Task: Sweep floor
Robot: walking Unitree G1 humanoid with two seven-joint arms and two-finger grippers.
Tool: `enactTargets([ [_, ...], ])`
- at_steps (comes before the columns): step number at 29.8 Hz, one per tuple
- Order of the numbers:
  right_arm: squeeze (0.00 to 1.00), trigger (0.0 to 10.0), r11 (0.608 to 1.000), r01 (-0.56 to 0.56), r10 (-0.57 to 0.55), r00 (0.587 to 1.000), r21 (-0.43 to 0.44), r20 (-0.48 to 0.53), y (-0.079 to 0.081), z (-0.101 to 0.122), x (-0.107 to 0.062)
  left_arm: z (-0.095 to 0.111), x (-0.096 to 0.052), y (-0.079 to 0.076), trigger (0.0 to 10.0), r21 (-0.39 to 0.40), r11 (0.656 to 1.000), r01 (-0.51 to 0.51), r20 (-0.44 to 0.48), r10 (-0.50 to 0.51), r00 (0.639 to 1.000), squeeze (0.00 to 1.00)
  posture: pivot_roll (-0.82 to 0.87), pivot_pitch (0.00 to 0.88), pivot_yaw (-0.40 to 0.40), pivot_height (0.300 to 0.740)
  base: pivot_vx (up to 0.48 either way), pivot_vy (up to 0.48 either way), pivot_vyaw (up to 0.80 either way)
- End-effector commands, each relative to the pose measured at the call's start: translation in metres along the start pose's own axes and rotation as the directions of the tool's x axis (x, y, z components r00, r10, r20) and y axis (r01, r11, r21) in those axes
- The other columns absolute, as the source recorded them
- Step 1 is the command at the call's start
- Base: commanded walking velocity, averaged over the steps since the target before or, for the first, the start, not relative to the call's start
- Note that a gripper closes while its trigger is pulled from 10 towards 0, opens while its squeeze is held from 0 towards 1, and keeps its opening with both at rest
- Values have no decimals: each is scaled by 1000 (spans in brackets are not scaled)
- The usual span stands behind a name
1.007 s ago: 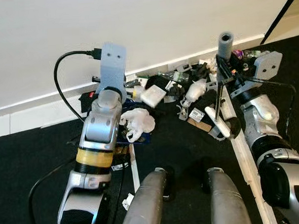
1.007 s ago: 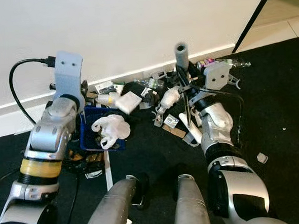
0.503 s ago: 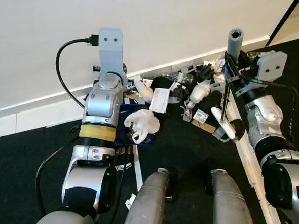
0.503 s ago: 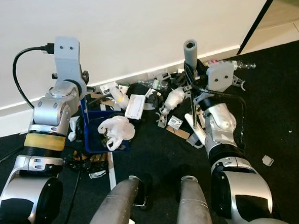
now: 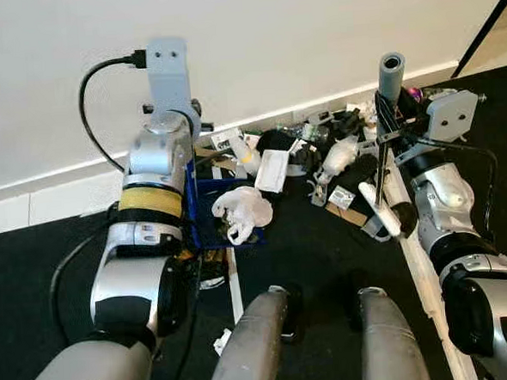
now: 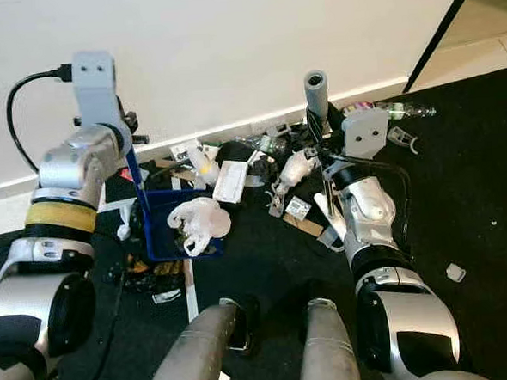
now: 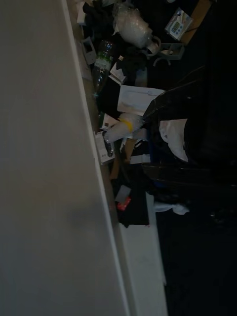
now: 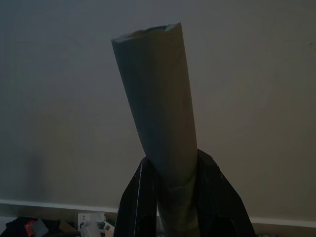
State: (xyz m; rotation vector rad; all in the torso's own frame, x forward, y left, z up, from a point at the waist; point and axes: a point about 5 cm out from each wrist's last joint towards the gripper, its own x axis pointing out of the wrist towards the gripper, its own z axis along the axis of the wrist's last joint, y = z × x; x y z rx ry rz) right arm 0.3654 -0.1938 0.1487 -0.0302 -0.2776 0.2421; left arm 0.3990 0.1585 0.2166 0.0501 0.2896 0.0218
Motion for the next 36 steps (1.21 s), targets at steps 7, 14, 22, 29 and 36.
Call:
enactTargets([
  [7, 0, 10000, 999, -3, 6, 997, 41, -83, 10, -22, -12, -7, 4, 17, 10000, -20, 999, 31, -18, -31, 999, 0, 77, 348, 158, 740, 0, 0, 0],
  [14, 0, 10000, 999, -5, 8, 996, 36, -85, 9, -22, -13, -2, 3, 49, 10000, -139, 990, -11, -32, 7, 999, 0, 72, 338, 150, 740, 0, 0, 0],
  [22, 0, 10000, 999, -9, 12, 997, 36, -80, 10, -21, -11, -9, -7, 94, 10000, -3, 985, -170, 21, 170, 985, 0, 62, 317, 136, 740, 0, 0, 0],
  [29, 0, 10000, 999, -21, 24, 997, 37, -77, 11, -19, -8, -56, -25, 115, 10000, -7, 974, -227, 11, 227, 974, 0, 58, 289, 106, 740, 0, 0, 0],
  [36, 0, 10000, 999, -44, 47, 996, 32, -78, 14, -16, -3, -77, -24, 94, 10000, -141, 978, -156, -22, 155, 988, 0, 51, 272, 89, 740, 0, 0, 0],
])
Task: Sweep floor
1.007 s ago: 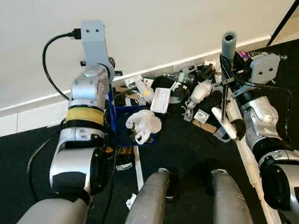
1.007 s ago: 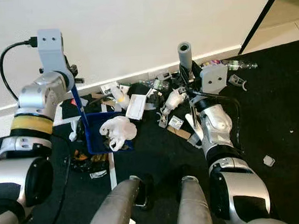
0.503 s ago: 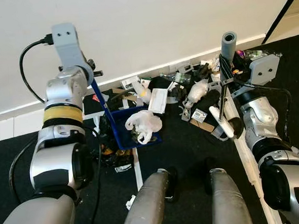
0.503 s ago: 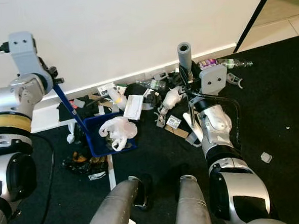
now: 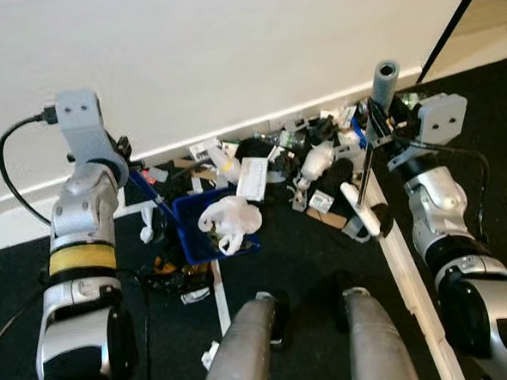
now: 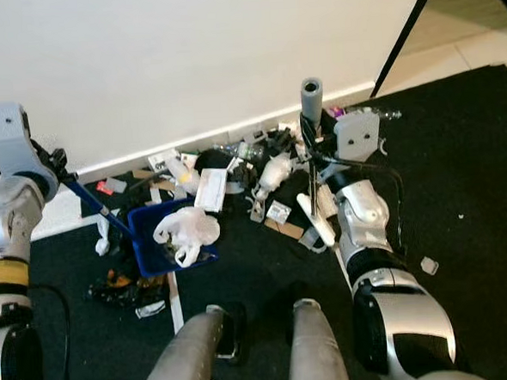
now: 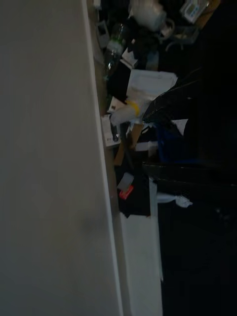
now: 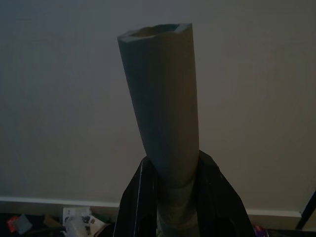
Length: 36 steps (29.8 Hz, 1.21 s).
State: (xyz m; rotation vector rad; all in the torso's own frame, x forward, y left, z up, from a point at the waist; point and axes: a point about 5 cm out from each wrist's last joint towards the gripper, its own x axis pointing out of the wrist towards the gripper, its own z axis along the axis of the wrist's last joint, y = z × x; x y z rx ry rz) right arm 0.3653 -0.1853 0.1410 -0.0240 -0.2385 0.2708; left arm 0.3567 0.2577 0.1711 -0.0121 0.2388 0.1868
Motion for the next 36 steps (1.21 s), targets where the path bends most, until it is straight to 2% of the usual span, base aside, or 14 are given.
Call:
enactTargets([
  [1, 0, 10000, 1000, -20, 20, 999, 15, -41, 6, -8, -2, -17, 0, -4, 10000, -76, 997, -9, -62, 4, 998, 0, 51, 272, 89, 740, 0, 0, 0],
  [6, 0, 10000, 1000, -25, 26, 999, 12, -37, 6, -7, -1, -8, 2, -9, 10000, -172, 985, -4, -67, -8, 998, 0, 44, 266, 90, 740, 0, 0, 0],
  [8, 0, 10000, 1000, -24, 25, 999, 11, -37, 5, -7, -1, -2, 3, -6, 10000, -172, 985, -5, -57, -5, 998, 0, 42, 265, 93, 740, 0, 0, 0],
  [9, 0, 10000, 1000, -22, 23, 999, 9, -37, 4, -7, -3, 7, 3, 0, 10000, -104, 994, -13, -33, 10, 999, 0, 40, 264, 98, 740, 0, 0, 0],
  [10, 0, 10000, 1000, -22, 23, 999, 9, -37, 4, -7, -3, 7, 3, 0, 10000, -104, 994, -13, -33, 10, 999, 0, 40, 264, 98, 740, 0, 0, 0],
  [11, 0, 10000, 1000, -21, 21, 999, 8, -37, 3, -8, -3, 14, 3, 6, 10000, -26, 999, -35, -5, 35, 999, 0, 41, 263, 102, 740, 0, 0, 0],
  [13, 0, 10000, 1000, -17, 17, 999, 7, -38, 2, -8, -5, 24, 1, 15, 10000, 63, 996, -65, 32, 63, 997, 0, 42, 262, 103, 740, 0, 0, 0],
  [14, 0, 10000, 1000, -16, 16, 999, 7, -39, 2, -9, -5, 27, 1, 17, 10000, 76, 995, -72, 40, 69, 997, 0, 44, 263, 104, 740, 0, 0, 0],
  [17, 0, 10000, 1000, -12, 12, 999, 8, -41, 2, -10, -6, 44, -6, 31, 10000, 198, 972, -130, 112, 109, 988, 0, 50, 263, 106, 740, 0, 0, 0],
  [19, 0, 10000, 1000, -12, 12, 999, 9, -42, 3, -10, -6, 45, -9, 31, 10000, 213, 968, -130, 119, 106, 987, 0, 53, 262, 106, 740, 0, 0, 0],
  [23, 0, 10000, 1000, -10, 11, 999, 12, -42, 4, -10, -5, 38, -13, 27, 10000, 207, 974, -90, 78, 75, 994, 0, 58, 261, 105, 740, 0, 0, 0],
  [26, 0, 10000, 1000, -7, 7, 999, 16, -33, 3, -8, -3, 27, -14, 22, 10000, 85, 995, -50, 7, 50, 999, 0, 57, 260, 102, 740, 0, 0, 0],
  [30, 0, 10000, 1000, -1, 1, 1000, 18, -13, 2, -4, -1, 23, -14, 16, 10000, 15, 1000, -14, -21, 14, 1000, 0, 57, 256, 102, 740, 0, 0, 0],
  [36, 0, 10000, 1000, 6, -6, 999, 18, 37, 0, 4, 0, 25, -16, 3, 10000, -6, 999, 37, -23, -37, 999, 0, 53, 252, 105, 740, 0, 0, 0],
])
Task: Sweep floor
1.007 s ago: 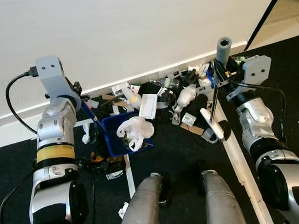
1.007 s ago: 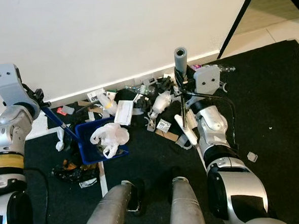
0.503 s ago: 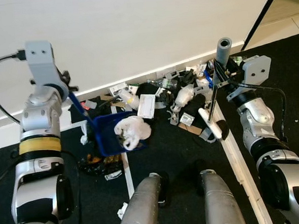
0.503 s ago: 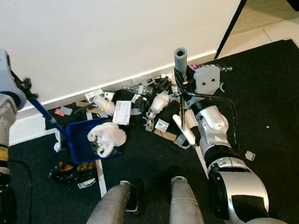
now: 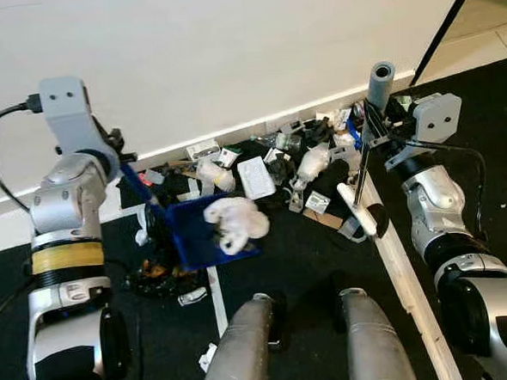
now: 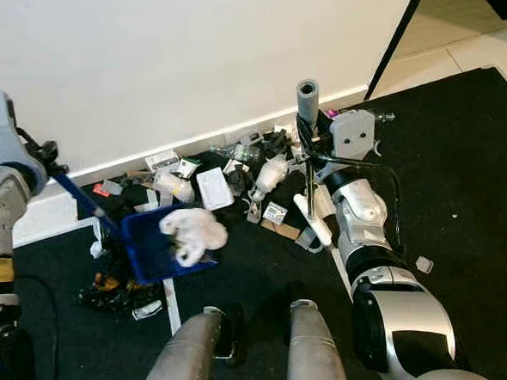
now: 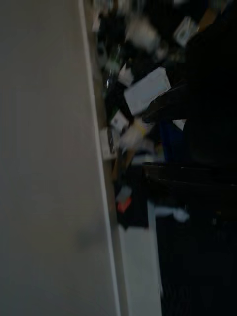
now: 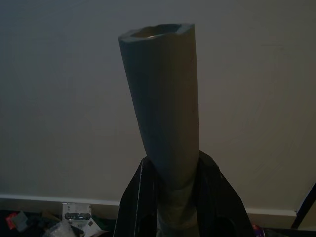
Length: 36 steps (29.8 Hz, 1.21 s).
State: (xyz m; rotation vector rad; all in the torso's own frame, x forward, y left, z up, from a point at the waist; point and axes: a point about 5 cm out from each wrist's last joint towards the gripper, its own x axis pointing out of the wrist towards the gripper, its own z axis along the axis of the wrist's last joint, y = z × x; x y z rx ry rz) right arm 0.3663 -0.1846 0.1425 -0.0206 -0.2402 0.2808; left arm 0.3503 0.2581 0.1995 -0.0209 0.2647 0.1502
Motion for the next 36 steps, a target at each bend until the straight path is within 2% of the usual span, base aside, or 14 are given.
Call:
enactTargets([
  [1, 0, 10000, 1000, 17, -18, 999, 14, 39, -1, 3, -1, -1, -3, -2, 10000, -3, 1000, 8, 3, -8, 1000, 0, 50, 250, 107, 740, 0, 0, 0],
  [10, 0, 10000, 999, 32, -32, 999, 13, 30, -3, -1, -5, -11, -1, -21, 10000, -1, 999, 54, -31, -54, 998, 0, 44, 248, 116, 740, 0, 0, 0],
  [11, 0, 10000, 999, 35, -35, 999, 15, 29, -3, -1, -6, -17, -1, -31, 10000, 8, 997, 71, -42, -71, 997, 0, 42, 248, 117, 740, 0, 0, 0],
  [13, 0, 10000, 999, 36, -36, 999, 15, 28, -3, -1, -6, -20, -1, -34, 10000, 9, 997, 79, -48, -78, 996, 0, 41, 250, 118, 740, 0, 0, 0],
  [17, 0, 10000, 999, 44, -45, 999, 20, 19, -4, -3, -7, -28, -2, -51, 10000, -74, 989, 129, -77, -134, 988, 0, 40, 253, 118, 740, 0, 0, 0],
  [22, 0, 10000, 999, 43, -44, 999, 25, 15, -3, -5, -8, -24, -4, -70, 10000, -194, 961, 198, -67, -214, 974, 0, 43, 254, 117, 740, 0, 0, 0],
  [25, 0, 10000, 999, 40, -41, 999, 27, 16, -1, -5, -7, -22, -4, -74, 10000, -214, 952, 217, -64, -235, 970, 0, 43, 254, 117, 740, 0, 0, 0],
  [26, 0, 10000, 999, 38, -39, 999, 29, 16, 0, -5, -6, -22, -5, -76, 10000, -174, 960, 221, -56, -234, 971, 0, 44, 253, 116, 740, 0, 0, 0],
  [31, 0, 10000, 999, 34, -35, 999, 31, 17, 1, -4, -5, -29, -6, -84, 10000, -116, 964, 241, -61, -249, 967, 0, 49, 253, 115, 740, 0, 0, 0],
  [32, 0, 10000, 999, 32, -32, 999, 33, 17, 2, -4, -5, -35, -7, -90, 10000, -105, 956, 273, -68, -281, 957, 0, 49, 254, 115, 740, 0, 0, 0],
  [33, 0, 10000, 999, 21, -22, 1000, 39, 12, 5, -6, -4, -44, -11, -100, 10000, -58, 950, 307, -61, -310, 949, 0, 41, 258, 116, 740, 0, 0, 0],
  [34, 0, 10000, 999, 21, -22, 1000, 39, 12, 5, -6, -4, -44, -11, -100, 10000, -58, 950, 307, -61, -310, 949, 0, 41, 258, 116, 740, 0, 0, 0],
  [36, 0, 10000, 998, 6, -6, 1000, 59, -1, 8, -9, -4, -47, -14, -107, 10000, 5, 948, 318, -34, -317, 948, 0, 46, 263, 115, 740, 0, 0, 0],
])
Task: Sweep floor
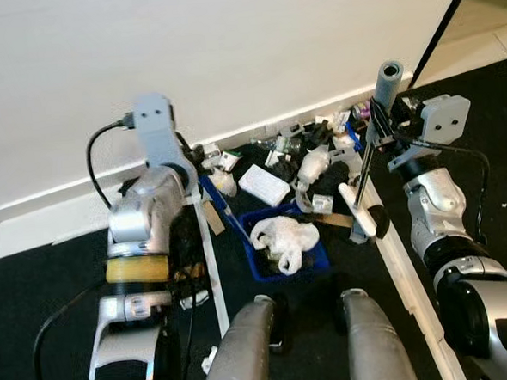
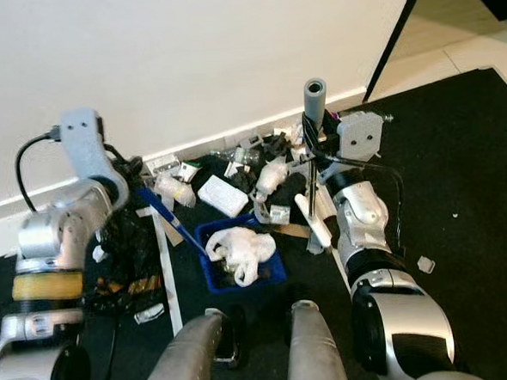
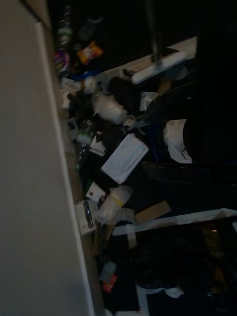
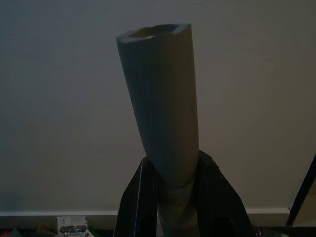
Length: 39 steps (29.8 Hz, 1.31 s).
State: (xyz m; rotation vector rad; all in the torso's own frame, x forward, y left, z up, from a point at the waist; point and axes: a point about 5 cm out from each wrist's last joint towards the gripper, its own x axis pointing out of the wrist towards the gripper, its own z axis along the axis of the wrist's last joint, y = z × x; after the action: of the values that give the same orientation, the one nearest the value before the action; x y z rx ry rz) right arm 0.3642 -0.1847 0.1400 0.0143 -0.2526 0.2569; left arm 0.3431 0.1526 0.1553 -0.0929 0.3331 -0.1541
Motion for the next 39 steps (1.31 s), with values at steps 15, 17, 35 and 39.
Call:
enactTargets([
  [15, 0, 10000, 999, -36, 35, 990, -2, -135, -12, -12, -8, 20, -11, 19, 10000, 250, 926, -282, 150, 250, 957, 0, 59, 267, 107, 740, 0, 0, 0],
  [17, 0, 10000, 1000, -11, 8, 989, -18, -146, -16, -11, -8, 16, -10, 18, 10000, 262, 927, -270, 133, 243, 961, 0, 57, 266, 108, 740, 0, 0, 0],
  [35, 0, 10000, 948, -171, 244, 932, 267, -268, 37, -32, 7, -17, -6, -19, 10000, -9, 995, -101, -82, 100, 992, 0, 96, 274, 102, 740, 0, 0, 0],
  [39, 0, 10000, 921, -197, 289, 924, 337, -249, 50, -28, 15, -7, -7, -19, 10000, -96, 992, -78, -86, 70, 994, 0, 109, 272, 96, 740, 0, 0, 0],
])
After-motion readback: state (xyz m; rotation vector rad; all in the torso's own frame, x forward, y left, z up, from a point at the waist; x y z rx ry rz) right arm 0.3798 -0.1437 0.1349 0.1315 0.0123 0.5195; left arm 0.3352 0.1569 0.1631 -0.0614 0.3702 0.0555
